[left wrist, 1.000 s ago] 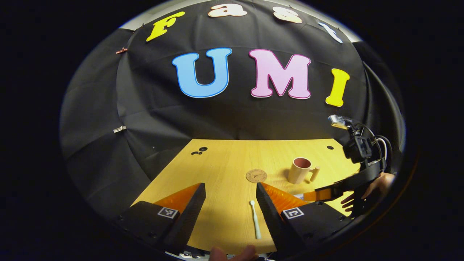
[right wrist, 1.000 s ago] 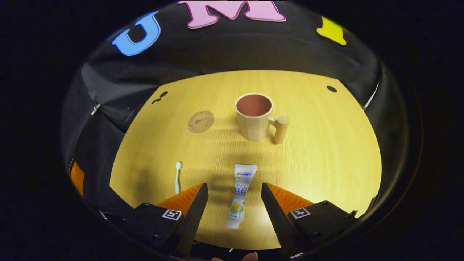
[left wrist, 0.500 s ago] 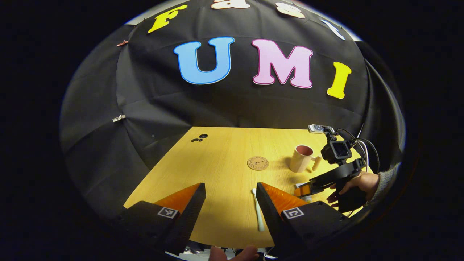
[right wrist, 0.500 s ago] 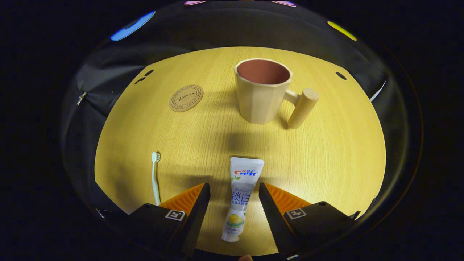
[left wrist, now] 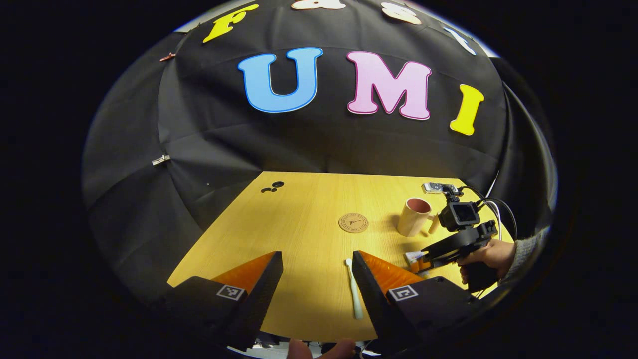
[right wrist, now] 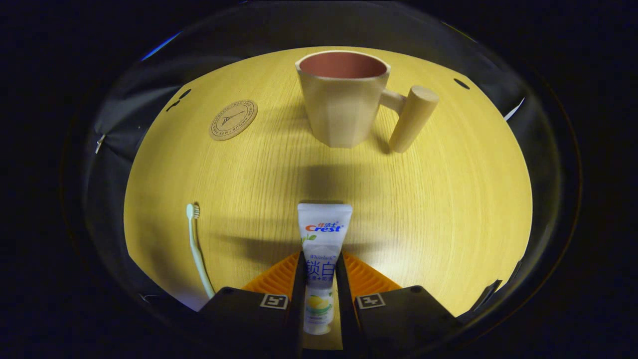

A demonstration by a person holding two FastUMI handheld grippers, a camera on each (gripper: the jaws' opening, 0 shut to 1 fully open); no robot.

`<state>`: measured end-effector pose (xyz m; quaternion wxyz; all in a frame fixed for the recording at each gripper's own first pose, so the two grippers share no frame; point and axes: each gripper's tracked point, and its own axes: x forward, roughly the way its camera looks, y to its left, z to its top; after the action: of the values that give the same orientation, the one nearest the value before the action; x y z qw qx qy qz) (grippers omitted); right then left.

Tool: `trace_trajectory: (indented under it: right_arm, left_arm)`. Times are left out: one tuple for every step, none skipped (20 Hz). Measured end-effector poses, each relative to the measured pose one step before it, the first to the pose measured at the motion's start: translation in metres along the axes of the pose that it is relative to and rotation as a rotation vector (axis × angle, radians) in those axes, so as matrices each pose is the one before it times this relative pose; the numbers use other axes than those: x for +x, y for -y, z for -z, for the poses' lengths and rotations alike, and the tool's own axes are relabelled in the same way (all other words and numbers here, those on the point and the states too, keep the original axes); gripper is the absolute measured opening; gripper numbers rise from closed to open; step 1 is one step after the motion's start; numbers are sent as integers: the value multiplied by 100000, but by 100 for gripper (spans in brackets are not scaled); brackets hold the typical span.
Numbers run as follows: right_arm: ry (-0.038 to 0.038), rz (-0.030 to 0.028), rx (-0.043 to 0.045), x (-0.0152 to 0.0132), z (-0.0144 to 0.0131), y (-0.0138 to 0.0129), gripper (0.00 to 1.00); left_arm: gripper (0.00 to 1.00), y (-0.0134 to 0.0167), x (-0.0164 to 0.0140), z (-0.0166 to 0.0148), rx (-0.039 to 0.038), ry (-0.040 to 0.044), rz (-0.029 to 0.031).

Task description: Put the toothbrush and toothpaste on the desktop into the cup, then pick up the cup and place it on the coaster on the desktop.

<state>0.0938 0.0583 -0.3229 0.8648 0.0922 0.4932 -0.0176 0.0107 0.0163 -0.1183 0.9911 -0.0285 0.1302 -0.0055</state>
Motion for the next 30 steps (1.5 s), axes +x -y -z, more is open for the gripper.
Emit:
trace_trajectory:
  right_arm:
    - [644,-914,-791,106,-66,77,25]
    - [1288,-1082,-1560,-201,42,73,27]
    - [1433,-536,404,-252,-83,26,27]
    - [1445,-134,564,-69,97,105,23]
    - [2270,-695,1354,-447,-86,122,23]
    - [3778,-1821,1813,-466,-301,59,18]
    - [3690,-2217,1693,-610,-514,-94,17]
    - [4155,-2074,1386,-947,-441,20,17]
    - [4457,-2780,662,-1051,-697,-135,17]
    - [5121,-3281,799,-1208,-964,-86,17]
    - [4281,-2794,1471,-1257,-1015,-131,17]
    - [3612,-2289,1622,-1181,-954,-101,17]
    - [3015,-1653,1405,-1127,-829,-167,17]
    - [2723,-1057,813,-1019,-863,29,17]
    - [1973,-787,54,-691,-680,87,17]
    - [1656,-731,51,-696,-713,121,17]
    - [1065,-1403,1727,-856,-744,89,17]
    - [968,-1473,2299,-600,-549,-217,17]
    - [1675,-1584,2661,-692,-855,-84,17]
    - [1014,-824,1106,-450,-704,84,17]
    - [1067,-631,264,-455,-383,194,17]
    - [481,-522,25,-426,-385,58,17]
    - [827,-643,596,-112,-448,61,17]
    - [518,-837,946,-92,-476,157,17]
    - [384,-660,771,-31,-389,205,17]
    - [474,-537,-25,-228,-226,258,17]
    - [576,-952,-919,-49,-320,160,17]
    - [725,-946,-1138,-142,-241,73,17]
    - [1,-828,-965,-74,-126,92,17]
    - [-470,-655,-500,-63,-106,140,17]
  left_arm:
    - [89,111,2,110,42,-293,260]
    - [89,115,64,-2,-25,-276,428]
    - [89,236,-8,48,-93,-183,743]
    - [89,333,114,-39,-122,-295,1197]
    - [89,350,174,57,-71,-582,990]
    - [89,400,219,183,-204,-1162,1061]
    - [89,511,316,300,-419,-1297,1061]
    - [89,448,347,324,-402,-1734,731]
    - [89,384,399,481,-315,-1920,999]
    - [89,280,497,376,-210,-1628,426]
    - [89,326,702,391,-559,-1757,816]
    - [89,407,652,417,-985,-2196,996]
    - [89,232,755,771,-1159,-2906,631]
    - [89,308,707,596,-1052,-3286,601]
    - [89,161,806,689,-614,-3155,-58]
    - [89,105,889,667,-210,-3708,-520]
    - [89,234,694,456,-339,-3214,-474]
    - [88,73,859,387,-413,-2230,-317]
    - [87,97,785,325,-363,-1829,-361]
    - [84,163,703,339,-277,-2024,198]
    - [84,161,644,904,-106,-2530,61]
    - [84,137,789,540,153,-2292,-470]
    - [84,47,867,515,51,-1835,-569]
    - [84,17,727,322,-243,-1473,-758]
    - [84,-35,634,280,116,-1529,-838]
    - [84,-142,633,138,461,-1150,-1363]
    - [84,-127,779,255,824,-1118,-941]
    - [84,-142,700,141,908,-876,-1174]
    - [84,-181,636,104,943,-751,-1001]
    - [83,29,547,93,908,-767,-540]
